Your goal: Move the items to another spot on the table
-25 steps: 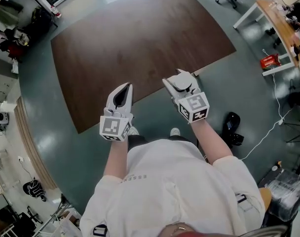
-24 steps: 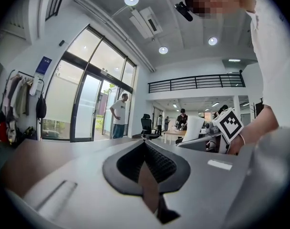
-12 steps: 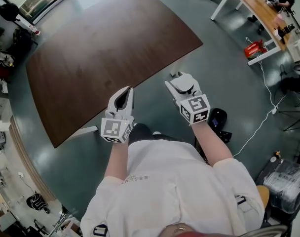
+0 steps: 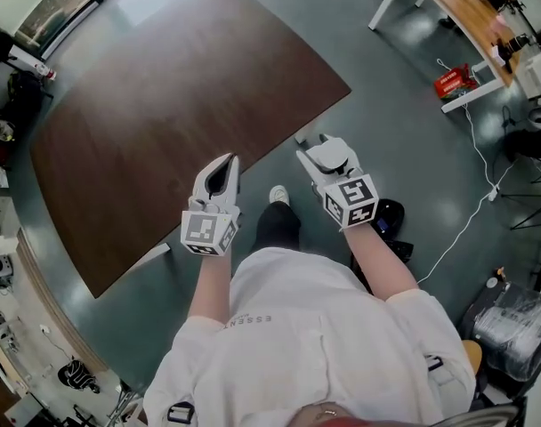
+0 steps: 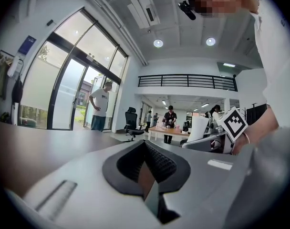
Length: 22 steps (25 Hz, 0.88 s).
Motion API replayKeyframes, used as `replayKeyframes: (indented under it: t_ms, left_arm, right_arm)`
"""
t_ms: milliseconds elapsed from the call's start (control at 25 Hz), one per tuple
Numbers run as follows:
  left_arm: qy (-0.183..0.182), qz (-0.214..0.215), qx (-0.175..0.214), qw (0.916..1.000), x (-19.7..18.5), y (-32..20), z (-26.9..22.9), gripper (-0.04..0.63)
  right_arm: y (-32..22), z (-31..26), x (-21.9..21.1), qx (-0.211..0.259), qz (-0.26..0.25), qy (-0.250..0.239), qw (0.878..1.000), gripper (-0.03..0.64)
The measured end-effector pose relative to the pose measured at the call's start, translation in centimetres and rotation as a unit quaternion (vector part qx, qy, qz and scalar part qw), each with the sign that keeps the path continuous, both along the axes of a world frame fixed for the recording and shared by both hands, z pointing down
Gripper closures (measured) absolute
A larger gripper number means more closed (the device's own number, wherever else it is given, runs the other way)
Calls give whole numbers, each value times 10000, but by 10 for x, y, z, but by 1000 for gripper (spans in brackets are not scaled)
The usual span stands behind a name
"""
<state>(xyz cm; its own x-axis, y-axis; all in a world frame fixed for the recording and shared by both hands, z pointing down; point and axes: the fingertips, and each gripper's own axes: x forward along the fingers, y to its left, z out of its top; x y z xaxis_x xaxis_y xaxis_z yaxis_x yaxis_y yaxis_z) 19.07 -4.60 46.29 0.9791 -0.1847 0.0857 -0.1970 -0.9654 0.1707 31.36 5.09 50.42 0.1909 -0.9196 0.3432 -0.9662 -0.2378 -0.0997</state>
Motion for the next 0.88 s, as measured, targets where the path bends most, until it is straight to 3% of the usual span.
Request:
replayKeyframes:
  t_ms: [400,880]
  left_arm:
    - [-9,2,9,10000,114,-66,-7,584]
    - [-180,-346,-106,9992,163,-115,-2,584]
  right_arm:
    - [-70,1,109,-185,-189,223,9994,371]
    - [-145,3,172,-201,-588,251,9977,371]
